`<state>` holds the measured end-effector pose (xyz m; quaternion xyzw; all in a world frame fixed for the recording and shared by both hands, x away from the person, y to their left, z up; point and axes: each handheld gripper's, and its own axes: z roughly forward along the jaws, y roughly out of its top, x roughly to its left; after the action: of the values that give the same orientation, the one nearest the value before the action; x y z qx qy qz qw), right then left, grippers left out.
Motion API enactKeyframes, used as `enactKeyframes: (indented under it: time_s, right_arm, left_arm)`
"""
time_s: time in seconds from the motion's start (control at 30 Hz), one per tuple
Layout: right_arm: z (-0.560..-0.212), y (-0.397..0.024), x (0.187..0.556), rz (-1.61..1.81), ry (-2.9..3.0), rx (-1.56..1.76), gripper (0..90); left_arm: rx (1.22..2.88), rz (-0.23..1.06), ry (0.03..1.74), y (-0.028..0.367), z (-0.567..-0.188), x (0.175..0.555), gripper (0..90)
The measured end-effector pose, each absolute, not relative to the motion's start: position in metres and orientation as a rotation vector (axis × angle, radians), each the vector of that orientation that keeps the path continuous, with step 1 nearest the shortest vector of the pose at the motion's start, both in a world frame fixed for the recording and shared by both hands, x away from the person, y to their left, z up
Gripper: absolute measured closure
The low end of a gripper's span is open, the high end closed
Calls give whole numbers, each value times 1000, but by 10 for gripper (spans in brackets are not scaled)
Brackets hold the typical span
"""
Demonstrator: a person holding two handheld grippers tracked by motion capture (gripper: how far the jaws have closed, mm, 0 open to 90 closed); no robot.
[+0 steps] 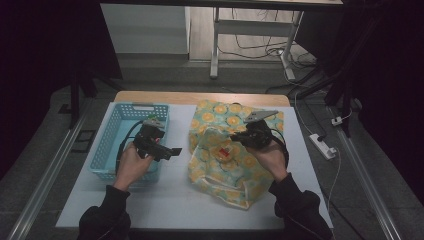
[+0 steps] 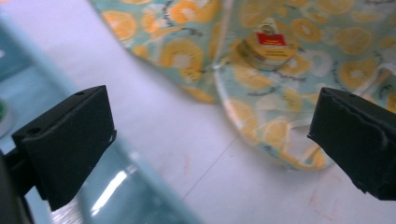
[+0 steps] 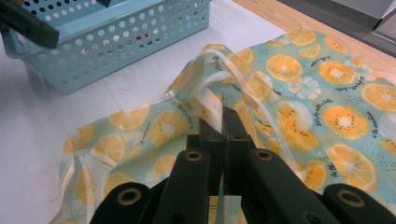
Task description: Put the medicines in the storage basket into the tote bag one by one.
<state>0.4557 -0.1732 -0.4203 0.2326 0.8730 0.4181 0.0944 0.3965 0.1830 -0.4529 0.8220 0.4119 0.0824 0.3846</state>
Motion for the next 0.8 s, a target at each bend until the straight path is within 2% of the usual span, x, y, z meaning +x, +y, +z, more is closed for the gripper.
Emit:
enactKeyframes:
  time_s: [0.5, 0.8]
  right_arm:
    - [-420, -173, 456, 1240, 2591, 689, 892]
    - [-422, -172, 456, 1237, 2596, 690, 892]
  left_arm:
    - [2073, 277, 1203, 231, -461, 399, 0]
    - [2113, 298, 1254, 241, -477, 408, 0]
